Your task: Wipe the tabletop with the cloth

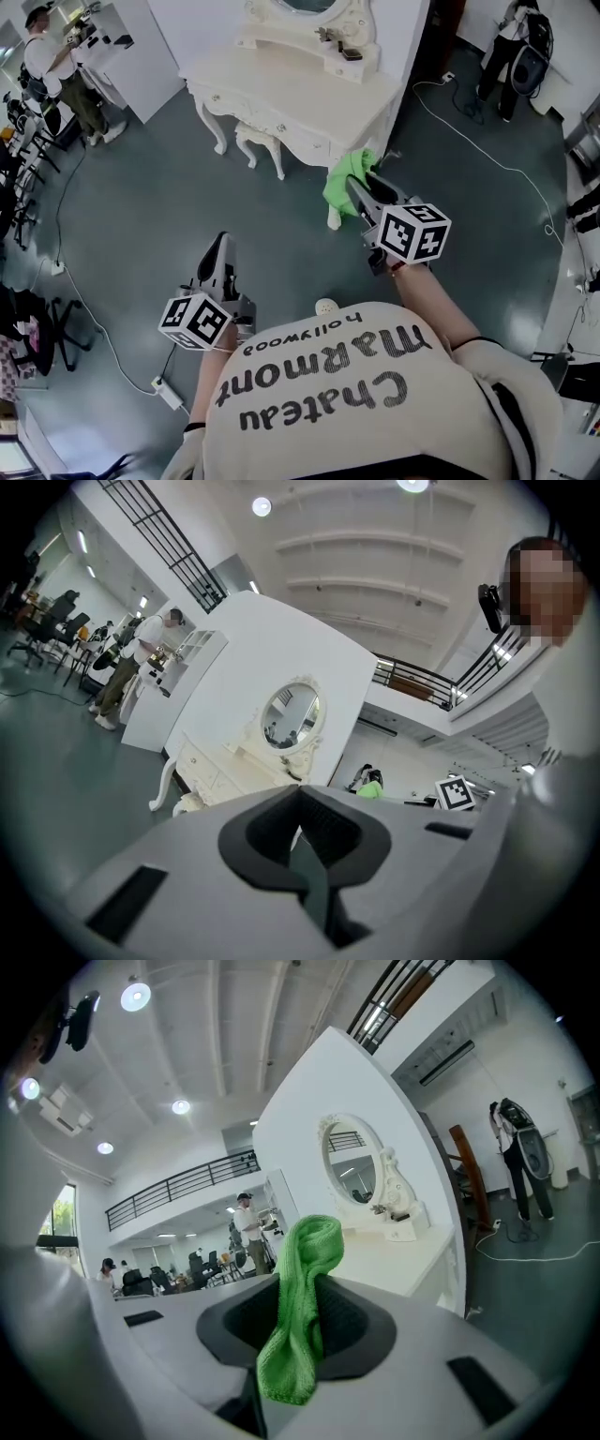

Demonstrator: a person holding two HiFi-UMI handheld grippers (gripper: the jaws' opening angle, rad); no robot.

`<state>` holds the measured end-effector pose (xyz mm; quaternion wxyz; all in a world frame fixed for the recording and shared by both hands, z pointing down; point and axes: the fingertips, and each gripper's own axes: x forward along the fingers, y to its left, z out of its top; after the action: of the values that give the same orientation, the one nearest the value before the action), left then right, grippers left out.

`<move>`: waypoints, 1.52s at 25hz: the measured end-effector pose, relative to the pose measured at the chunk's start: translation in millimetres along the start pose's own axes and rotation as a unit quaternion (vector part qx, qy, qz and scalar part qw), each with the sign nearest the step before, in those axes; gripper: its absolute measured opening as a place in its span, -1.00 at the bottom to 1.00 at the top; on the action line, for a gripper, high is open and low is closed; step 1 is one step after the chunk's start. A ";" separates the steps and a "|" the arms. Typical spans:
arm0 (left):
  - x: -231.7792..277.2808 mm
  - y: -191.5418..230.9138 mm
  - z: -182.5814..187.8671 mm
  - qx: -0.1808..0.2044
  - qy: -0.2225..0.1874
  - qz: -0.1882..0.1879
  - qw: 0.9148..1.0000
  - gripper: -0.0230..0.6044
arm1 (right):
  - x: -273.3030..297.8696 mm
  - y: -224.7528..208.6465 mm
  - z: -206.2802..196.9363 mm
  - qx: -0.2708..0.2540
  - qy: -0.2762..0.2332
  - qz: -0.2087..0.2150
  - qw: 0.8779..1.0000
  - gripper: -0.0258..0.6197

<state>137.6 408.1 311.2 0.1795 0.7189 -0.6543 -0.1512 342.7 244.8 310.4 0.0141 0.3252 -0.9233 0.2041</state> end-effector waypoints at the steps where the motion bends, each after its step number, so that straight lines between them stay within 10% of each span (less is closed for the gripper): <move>1: 11.0 3.9 6.2 0.002 -0.004 0.000 1.000 -0.90 | 11.7 -3.0 7.5 -0.003 -0.002 0.004 1.000 -0.55; 10: 95.7 27.9 34.8 0.012 -0.035 -0.004 0.999 -0.90 | 94.6 -37.2 49.4 -0.018 -0.009 0.028 0.999 -0.56; 25: 209.7 111.2 31.1 -0.045 0.038 -0.033 0.998 -0.90 | 198.9 -99.2 13.8 0.049 0.048 -0.033 0.997 -0.56; 38: 325.9 223.0 134.9 -0.027 0.066 -0.098 0.993 -0.90 | 348.5 -85.5 67.3 0.066 0.008 -0.089 0.994 -0.56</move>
<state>-89.1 57.9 298.5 0.2260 0.7832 -0.5627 -0.1377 127.1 -48.7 335.6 0.0183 0.4048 -0.8750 0.2647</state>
